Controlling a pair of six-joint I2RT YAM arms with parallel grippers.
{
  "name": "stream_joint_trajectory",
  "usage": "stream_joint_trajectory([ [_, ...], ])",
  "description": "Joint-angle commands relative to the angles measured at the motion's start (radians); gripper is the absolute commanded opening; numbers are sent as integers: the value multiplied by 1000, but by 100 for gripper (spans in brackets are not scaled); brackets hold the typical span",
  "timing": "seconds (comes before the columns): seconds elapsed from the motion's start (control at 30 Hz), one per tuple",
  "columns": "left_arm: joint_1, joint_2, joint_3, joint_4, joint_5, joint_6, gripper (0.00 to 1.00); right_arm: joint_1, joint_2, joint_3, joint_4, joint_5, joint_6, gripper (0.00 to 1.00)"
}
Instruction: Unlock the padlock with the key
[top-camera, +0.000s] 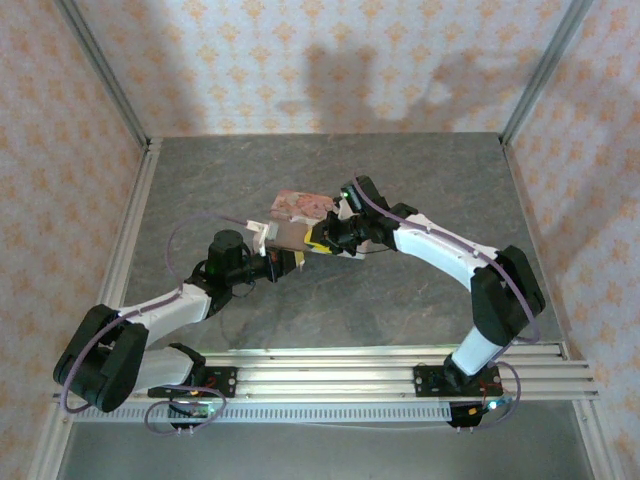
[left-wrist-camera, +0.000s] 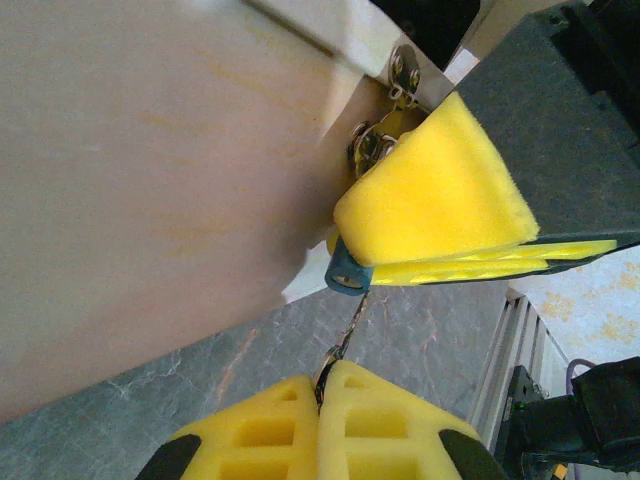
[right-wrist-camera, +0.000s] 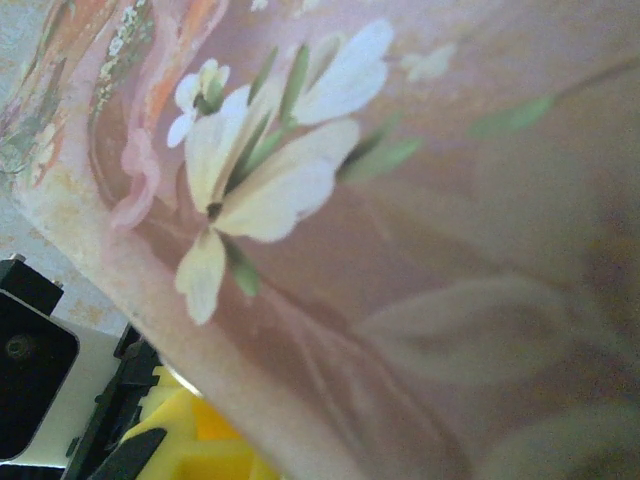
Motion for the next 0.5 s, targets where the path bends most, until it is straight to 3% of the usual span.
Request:
stream_joint_trajectory([
  [0.0, -1, 10, 12, 23, -19, -7, 0, 7, -18, -3, 56, -13, -10, 0],
  [0.47, 21, 8, 7, 24, -16, -22, 0, 5, -20, 0, 54, -14, -15, 0],
])
